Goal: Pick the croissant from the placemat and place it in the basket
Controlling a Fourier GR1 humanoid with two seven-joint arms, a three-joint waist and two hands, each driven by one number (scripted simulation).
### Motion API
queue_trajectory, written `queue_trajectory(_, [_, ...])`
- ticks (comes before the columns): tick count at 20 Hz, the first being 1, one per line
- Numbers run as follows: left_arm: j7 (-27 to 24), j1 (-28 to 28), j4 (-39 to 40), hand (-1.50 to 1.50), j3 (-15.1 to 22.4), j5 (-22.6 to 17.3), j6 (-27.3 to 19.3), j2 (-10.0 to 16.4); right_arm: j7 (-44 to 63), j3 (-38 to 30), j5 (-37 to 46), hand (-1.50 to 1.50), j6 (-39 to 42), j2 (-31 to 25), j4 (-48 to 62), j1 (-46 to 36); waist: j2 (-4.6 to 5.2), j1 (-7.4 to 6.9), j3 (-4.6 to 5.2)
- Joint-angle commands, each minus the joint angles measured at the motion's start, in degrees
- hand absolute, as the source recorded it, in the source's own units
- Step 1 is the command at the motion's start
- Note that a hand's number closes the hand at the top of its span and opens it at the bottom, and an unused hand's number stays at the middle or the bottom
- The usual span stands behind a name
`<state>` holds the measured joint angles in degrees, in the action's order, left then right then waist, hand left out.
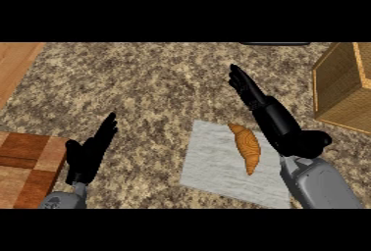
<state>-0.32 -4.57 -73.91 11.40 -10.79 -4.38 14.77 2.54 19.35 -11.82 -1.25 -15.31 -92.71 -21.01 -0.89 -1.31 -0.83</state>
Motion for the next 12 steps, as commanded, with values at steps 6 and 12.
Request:
queue_trajectory(6, [6.89, 4.19, 4.37, 0.0, -2.72, -0.52, -2.72, 1.17, -1.52, 0.39, -10.69, 1.5, 17.22, 3.17, 8.63, -12.06, 1.86, -2.4, 0.75])
queue_trajectory(12, [10.52, 7.78, 0.3, 0.0, -2.36, -1.24, -1.54, 3.34, -10.21, 21.79, 10.81, -1.5, 15.11, 5.6, 5.07, -1.87, 0.57, -0.06, 0.75])
